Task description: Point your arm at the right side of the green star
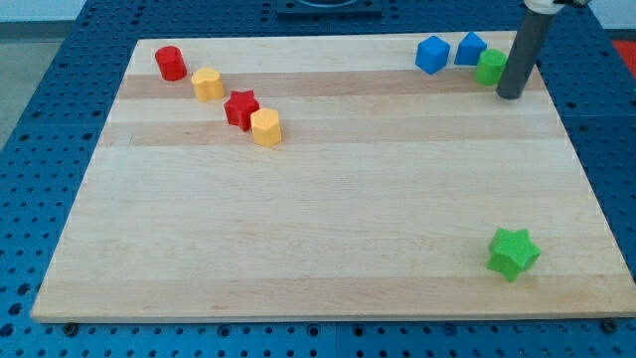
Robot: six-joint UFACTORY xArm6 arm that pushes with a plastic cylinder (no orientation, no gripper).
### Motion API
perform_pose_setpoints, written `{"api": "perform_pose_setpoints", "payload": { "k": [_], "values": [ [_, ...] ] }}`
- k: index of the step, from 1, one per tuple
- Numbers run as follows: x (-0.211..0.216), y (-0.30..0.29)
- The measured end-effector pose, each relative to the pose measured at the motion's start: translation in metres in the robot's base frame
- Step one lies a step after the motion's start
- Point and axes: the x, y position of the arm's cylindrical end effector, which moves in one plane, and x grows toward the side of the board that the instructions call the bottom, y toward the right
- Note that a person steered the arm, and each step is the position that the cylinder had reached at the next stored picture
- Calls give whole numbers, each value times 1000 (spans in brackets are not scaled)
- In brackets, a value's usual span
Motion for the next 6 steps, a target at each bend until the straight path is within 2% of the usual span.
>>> {"api": "perform_pose_setpoints", "payload": {
  "k": [2, 4, 5, 6],
  "values": [
    [-33, 0],
    [-5, 0],
    [-5, 0],
    [32, 29]
  ]
}}
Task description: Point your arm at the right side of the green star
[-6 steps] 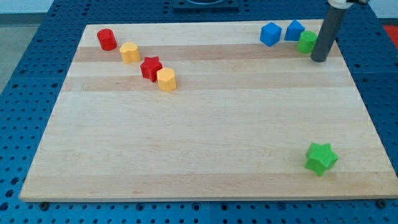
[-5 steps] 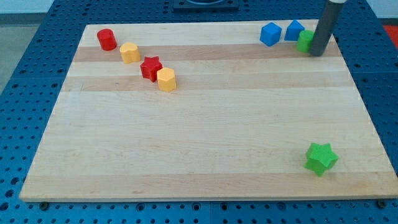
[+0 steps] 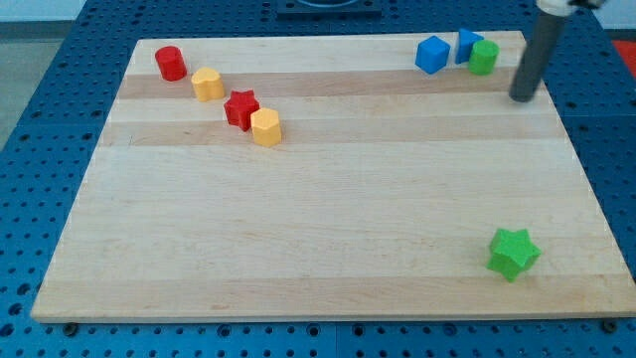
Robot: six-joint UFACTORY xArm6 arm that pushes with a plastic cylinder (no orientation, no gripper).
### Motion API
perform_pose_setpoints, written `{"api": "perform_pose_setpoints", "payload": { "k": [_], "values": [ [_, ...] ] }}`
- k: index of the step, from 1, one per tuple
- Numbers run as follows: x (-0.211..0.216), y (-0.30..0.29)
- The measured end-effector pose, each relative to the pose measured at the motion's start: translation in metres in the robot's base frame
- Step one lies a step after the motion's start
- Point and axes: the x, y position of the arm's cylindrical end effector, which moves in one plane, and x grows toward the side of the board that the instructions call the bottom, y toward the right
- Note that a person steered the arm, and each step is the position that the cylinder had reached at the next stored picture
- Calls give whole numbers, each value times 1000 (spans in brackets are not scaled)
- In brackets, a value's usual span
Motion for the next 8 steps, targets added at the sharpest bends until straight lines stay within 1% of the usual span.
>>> {"api": "perform_pose_setpoints", "payload": {
  "k": [1, 3, 5, 6, 8],
  "values": [
    [58, 26],
    [168, 45],
    [181, 53],
    [219, 63],
    [222, 63]
  ]
}}
